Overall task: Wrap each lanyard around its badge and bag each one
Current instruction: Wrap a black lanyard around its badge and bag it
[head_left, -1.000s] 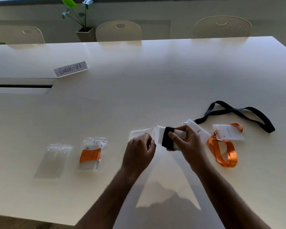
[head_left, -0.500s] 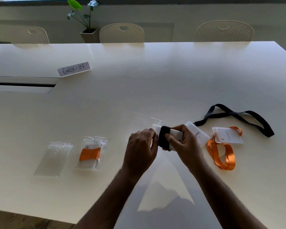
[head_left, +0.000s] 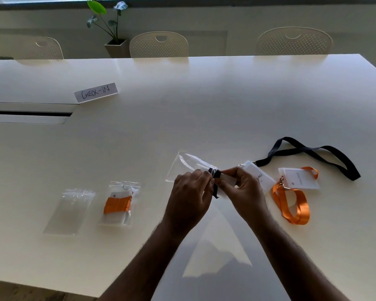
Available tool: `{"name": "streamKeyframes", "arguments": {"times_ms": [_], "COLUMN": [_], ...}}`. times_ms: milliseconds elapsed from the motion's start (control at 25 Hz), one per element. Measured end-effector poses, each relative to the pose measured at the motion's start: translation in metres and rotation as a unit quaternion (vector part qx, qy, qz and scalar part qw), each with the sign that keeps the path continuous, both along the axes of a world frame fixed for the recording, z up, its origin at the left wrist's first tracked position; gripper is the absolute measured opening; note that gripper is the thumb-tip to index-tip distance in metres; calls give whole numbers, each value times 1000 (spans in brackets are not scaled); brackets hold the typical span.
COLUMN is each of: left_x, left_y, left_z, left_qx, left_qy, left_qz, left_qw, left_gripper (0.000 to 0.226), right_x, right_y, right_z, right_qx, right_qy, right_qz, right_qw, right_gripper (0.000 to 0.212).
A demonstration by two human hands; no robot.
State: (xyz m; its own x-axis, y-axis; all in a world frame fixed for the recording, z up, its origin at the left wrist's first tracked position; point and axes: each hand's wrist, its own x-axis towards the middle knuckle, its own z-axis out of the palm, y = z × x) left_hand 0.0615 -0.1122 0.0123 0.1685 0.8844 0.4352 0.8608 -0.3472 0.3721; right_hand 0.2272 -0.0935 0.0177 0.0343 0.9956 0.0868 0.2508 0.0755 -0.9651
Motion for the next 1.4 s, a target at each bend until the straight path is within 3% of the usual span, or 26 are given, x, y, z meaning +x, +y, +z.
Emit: {"name": "streamKeyframes", "arguments": {"times_ms": [280, 560, 640, 760, 960, 1400], "left_x": [6, 1, 4, 6, 8, 8], "left_y": [-3, 0, -2, -4, -2, -1], "left_z": [-3, -3, -6, -9, -4, -7], "left_qx": [2, 27, 27, 24, 21, 15], "left_qy": [30, 25, 37, 38, 15, 10], "left_qz": [20, 18, 15, 17, 7, 4], "left_qw": [999, 999, 999, 999, 1000, 1000], "left_gripper": [22, 21, 22, 22, 21, 24], "right_x": [0, -4, -2, 3, -5, 0], "right_y": [2, 1, 4, 5, 4, 12], "right_z": [5, 2, 4, 1, -2, -10], "right_qx": [-40, -27, -48, -78, -45, -81], "right_qy": [126, 79, 131, 221, 151, 197], "right_qz": [-29, 28, 6, -14, 14, 86], "right_qw": [991, 996, 990, 972, 987, 973], "right_gripper": [11, 11, 9, 25, 11, 18]}}
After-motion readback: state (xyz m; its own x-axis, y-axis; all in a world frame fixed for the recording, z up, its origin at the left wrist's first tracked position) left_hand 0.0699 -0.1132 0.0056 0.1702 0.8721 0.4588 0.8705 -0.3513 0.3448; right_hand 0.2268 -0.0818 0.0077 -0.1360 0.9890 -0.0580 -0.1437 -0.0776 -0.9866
